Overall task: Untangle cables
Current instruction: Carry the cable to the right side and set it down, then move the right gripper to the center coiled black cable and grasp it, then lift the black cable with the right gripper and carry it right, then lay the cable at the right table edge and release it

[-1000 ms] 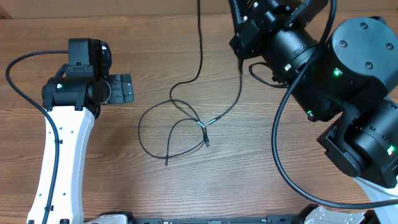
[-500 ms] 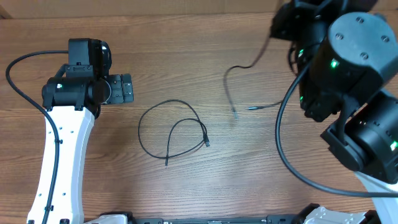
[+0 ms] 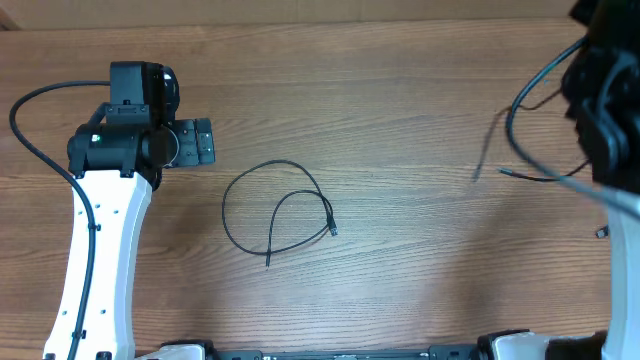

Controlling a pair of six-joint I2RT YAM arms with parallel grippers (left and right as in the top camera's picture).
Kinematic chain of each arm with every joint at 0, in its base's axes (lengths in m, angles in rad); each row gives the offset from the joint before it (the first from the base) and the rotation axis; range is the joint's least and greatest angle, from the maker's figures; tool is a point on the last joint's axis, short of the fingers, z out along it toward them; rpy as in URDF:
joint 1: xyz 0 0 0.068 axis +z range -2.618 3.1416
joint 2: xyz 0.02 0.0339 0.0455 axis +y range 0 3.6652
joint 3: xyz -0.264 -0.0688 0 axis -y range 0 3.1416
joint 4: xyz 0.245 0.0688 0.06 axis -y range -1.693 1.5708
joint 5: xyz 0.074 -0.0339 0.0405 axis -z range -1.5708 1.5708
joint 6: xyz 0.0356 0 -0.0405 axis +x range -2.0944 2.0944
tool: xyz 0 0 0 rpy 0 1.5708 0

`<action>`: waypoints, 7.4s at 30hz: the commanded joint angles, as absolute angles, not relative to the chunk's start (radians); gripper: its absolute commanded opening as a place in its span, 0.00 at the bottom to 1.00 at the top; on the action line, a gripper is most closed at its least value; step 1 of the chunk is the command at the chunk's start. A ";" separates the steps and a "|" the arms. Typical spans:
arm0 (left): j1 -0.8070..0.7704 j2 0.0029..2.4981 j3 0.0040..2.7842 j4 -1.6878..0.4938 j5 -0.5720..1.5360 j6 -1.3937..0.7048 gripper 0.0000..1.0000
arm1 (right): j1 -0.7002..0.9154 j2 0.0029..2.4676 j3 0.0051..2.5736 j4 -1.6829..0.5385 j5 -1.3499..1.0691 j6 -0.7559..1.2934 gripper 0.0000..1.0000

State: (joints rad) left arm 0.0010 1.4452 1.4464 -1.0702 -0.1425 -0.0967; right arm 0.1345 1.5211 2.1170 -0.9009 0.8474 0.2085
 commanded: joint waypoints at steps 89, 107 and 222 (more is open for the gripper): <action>0.006 1.451 1.454 -1.069 -0.133 -0.086 1.00 | 0.216 2.067 1.930 -1.551 -0.413 -0.163 1.00; 0.006 1.451 1.454 -1.069 -0.133 -0.086 1.00 | 0.583 2.067 1.628 -1.408 -0.440 -0.229 1.00; 0.006 1.451 1.454 -1.069 -0.134 -0.086 1.00 | -0.389 1.959 2.146 -0.385 0.268 0.235 0.04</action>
